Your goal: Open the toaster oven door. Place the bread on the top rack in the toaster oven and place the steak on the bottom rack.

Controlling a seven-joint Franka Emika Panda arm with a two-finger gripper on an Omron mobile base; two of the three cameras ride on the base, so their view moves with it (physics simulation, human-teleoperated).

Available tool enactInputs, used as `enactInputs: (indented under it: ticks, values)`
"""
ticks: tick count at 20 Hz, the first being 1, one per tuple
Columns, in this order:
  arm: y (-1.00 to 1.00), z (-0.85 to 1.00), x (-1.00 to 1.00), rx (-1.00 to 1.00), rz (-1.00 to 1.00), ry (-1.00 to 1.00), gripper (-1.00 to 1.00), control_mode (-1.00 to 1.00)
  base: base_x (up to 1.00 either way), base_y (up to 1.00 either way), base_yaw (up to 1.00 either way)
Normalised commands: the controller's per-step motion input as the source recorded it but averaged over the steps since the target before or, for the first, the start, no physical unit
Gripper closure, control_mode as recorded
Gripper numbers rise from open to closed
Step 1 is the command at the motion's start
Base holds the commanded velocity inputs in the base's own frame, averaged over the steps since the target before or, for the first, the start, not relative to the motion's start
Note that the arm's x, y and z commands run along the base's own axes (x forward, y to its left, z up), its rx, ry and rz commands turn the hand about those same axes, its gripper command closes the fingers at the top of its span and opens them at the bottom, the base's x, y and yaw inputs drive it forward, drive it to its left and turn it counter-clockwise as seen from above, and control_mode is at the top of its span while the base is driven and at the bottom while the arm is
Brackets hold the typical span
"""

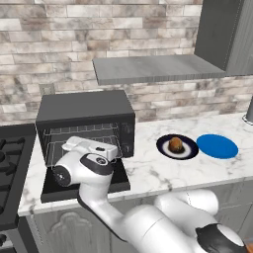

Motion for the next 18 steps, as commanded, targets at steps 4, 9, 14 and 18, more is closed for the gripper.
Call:
enactInputs:
  ticks: [4,9,14,18]
  values:
    - [-0.02,0.0,0.25,0.0,0.05,0.0,-1.0,-1.0,0.0,0.0,0.0]
    - [0.0,0.0,0.37,-0.01,0.04,0.03,-1.0,-1.0,0.0,0.0,0.0]
    - [0.0,-0.22,0.34,-0.1,0.03,0.08,-1.0,-1.0,0.0,0.0,0.0]
    - [0.0,-0.26,0.31,-0.1,0.03,0.04,-1.0,-1.0,0.0,0.0,0.0]
